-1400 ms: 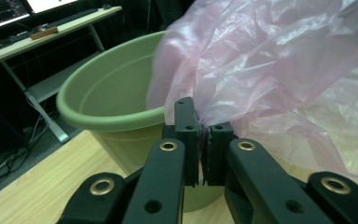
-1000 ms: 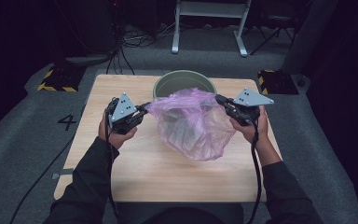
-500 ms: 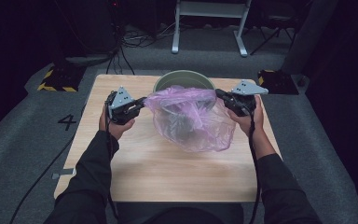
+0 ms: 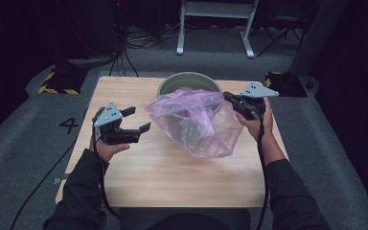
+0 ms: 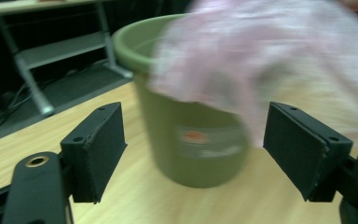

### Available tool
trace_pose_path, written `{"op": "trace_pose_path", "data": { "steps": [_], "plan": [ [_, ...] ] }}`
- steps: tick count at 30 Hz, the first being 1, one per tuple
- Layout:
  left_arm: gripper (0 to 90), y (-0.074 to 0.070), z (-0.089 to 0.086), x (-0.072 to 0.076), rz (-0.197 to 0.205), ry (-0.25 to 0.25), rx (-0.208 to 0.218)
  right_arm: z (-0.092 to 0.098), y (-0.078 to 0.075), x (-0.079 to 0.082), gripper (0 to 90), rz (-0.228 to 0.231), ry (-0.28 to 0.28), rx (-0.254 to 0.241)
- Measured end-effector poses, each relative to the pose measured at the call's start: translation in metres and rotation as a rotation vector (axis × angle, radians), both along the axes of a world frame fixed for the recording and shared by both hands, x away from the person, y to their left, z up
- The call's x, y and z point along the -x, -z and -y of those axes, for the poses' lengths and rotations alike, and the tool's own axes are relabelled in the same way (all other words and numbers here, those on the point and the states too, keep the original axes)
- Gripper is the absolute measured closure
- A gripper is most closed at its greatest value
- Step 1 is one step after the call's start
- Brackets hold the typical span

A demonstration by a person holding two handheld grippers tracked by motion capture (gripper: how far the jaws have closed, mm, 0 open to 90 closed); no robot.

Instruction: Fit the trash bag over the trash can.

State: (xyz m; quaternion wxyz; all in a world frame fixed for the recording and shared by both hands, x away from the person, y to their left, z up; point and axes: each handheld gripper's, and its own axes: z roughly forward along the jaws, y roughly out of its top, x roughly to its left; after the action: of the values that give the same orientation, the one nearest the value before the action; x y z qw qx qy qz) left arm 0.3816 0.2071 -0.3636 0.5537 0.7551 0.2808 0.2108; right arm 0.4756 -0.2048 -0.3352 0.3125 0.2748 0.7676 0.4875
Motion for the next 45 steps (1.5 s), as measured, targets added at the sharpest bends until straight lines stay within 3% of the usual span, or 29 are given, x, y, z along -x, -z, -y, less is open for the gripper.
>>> {"op": "trace_pose_path", "data": {
  "steps": [5, 7, 9, 12, 19, 23, 28, 31, 33, 34, 36, 38, 39, 40, 42, 45],
  "plan": [
    [17.1, 0.005, 0.031, 0.013, -0.048, 0.103, 0.017, -0.003, -0.002, 0.002, 90.0, 0.006, 0.000, 0.005],
    [17.1, 0.004, 0.042, 0.013, -0.055, 0.082, -0.004, -0.004, -0.002, 0.002, 90.0, 0.006, -0.005, 0.002],
    [19.3, 0.004, 0.050, 0.009, -0.042, 0.014, -0.044, -0.005, -0.002, 0.002, 89.0, 0.006, -0.008, -0.002],
    [39.0, 0.005, 0.052, -0.001, -0.046, -0.046, -0.034, -0.004, -0.003, 0.003, 81.0, 0.004, -0.015, -0.009],
    [63.3, 0.006, 0.050, -0.016, -0.040, -0.087, -0.045, 0.005, -0.012, 0.010, 47.0, 0.003, -0.049, -0.066],
    [72.6, 0.003, 0.051, -0.017, -0.020, -0.089, -0.072, 0.013, -0.018, 0.017, 34.9, 0.005, -0.080, -0.080],
    [80.1, 0.002, 0.053, -0.019, -0.003, -0.094, -0.116, 0.015, -0.025, 0.034, 26.4, 0.038, -0.147, -0.048],
    [85.0, 0.001, 0.054, -0.021, 0.002, -0.096, -0.126, 0.011, -0.027, 0.042, 23.4, 0.061, -0.210, -0.003],
    [87.3, 0.000, 0.054, -0.023, 0.002, -0.099, -0.133, 0.005, -0.026, 0.044, 20.6, 0.064, -0.246, 0.054],
    [88.6, 0.000, 0.054, -0.024, 0.004, -0.093, -0.137, 0.002, -0.025, 0.046, 21.4, 0.074, -0.246, 0.096],
    [89.6, 0.000, 0.053, -0.027, 0.007, -0.093, -0.150, -0.006, -0.022, 0.044, 25.3, 0.088, -0.188, 0.167],
    [89.8, 0.000, 0.051, -0.030, 0.003, -0.087, -0.157, -0.009, -0.021, 0.038, 49.2, 0.091, -0.151, 0.190],
    [89.8, 0.001, 0.049, -0.032, 0.006, -0.085, -0.162, -0.009, -0.021, 0.034, 55.2, 0.085, -0.127, 0.195],
    [89.9, 0.001, 0.047, -0.034, 0.002, -0.079, -0.160, -0.008, -0.022, 0.029, 66.9, 0.070, -0.120, 0.191],
    [90.0, 0.001, 0.043, -0.038, -0.003, -0.088, -0.161, -0.004, -0.023, 0.020, 80.2, 0.056, -0.118, 0.153],
    [89.9, 0.003, 0.035, -0.046, -0.022, -0.096, -0.148, 0.000, -0.023, 0.007, 89.9, 0.036, -0.079, 0.124]
  ]
}}
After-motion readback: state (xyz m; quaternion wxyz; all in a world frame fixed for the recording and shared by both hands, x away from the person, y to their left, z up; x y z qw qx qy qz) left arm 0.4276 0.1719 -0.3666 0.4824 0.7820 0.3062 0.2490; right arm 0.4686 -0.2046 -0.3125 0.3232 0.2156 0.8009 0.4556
